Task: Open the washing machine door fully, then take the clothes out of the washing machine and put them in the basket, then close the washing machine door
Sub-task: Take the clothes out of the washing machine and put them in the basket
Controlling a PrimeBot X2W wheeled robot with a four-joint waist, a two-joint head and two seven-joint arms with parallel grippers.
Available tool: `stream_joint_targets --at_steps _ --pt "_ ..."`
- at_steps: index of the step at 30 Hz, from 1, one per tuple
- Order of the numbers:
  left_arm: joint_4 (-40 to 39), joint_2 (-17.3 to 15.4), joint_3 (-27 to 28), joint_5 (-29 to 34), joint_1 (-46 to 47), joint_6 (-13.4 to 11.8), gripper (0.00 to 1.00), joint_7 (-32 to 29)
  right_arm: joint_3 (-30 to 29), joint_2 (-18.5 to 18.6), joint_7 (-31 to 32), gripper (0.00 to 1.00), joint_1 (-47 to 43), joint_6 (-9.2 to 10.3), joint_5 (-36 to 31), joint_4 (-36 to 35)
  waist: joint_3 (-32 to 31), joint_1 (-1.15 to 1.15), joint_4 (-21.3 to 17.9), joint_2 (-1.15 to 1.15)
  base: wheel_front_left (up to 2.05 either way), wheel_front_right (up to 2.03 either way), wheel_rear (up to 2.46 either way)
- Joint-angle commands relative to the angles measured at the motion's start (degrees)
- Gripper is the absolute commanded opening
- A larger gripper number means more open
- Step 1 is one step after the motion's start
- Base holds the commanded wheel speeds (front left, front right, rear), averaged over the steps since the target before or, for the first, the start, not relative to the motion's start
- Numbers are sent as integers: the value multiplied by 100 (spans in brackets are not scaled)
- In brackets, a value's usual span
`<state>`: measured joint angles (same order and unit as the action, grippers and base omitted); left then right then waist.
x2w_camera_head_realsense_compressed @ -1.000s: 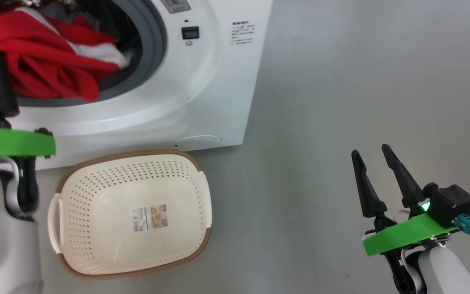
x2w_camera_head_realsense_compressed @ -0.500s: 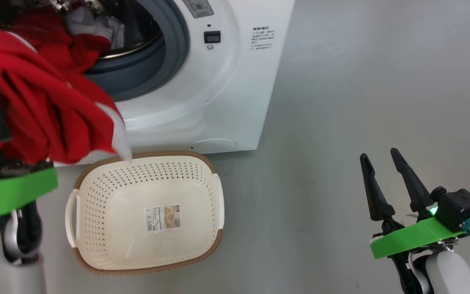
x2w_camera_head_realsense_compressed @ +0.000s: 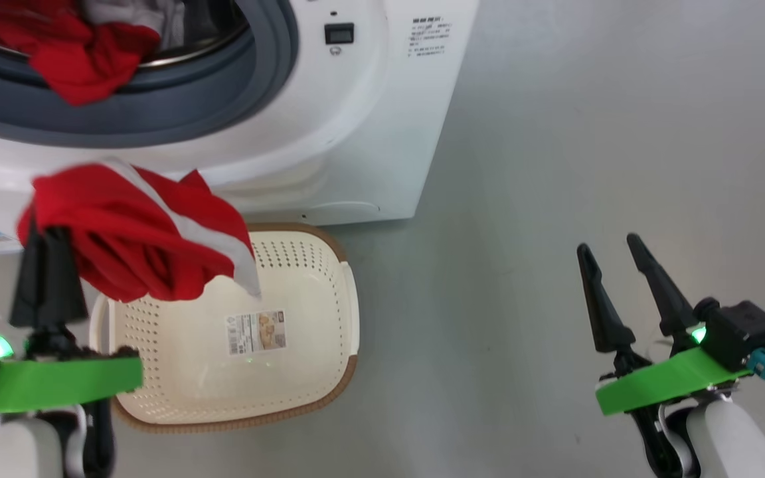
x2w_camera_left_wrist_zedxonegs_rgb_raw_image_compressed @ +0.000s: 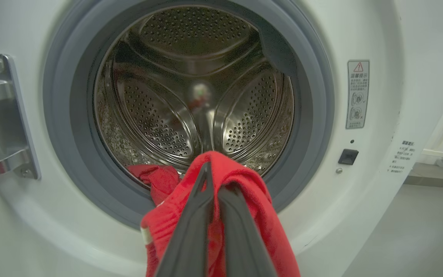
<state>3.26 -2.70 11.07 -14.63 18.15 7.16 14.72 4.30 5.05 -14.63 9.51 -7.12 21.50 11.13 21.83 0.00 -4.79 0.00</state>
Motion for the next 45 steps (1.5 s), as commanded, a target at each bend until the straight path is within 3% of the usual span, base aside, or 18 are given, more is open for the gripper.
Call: stream_joint_targets --at_steps 1,13,30,45 --pt "-41 -83 147 36 -101 32 0 28 116 25 -37 100 150 -36 -49 -152 131 0 -55 0 0 0 0" --pt "1892 -77 -187 241 97 33 0 28 187 -64 -37 100 467 -36 -64 -187 751 0 -228 0 0 0 0" --pt "4462 -533 -875 778 1321 33 0 28 394 -181 -37 100 752 -36 -40 -219 1614 0 -524 0 0 0 0" --pt "5652 -825 -1133 1032 2363 15 0 28 583 -215 -37 100 984 -36 63 -256 2232 0 -671 0 0 0 0"
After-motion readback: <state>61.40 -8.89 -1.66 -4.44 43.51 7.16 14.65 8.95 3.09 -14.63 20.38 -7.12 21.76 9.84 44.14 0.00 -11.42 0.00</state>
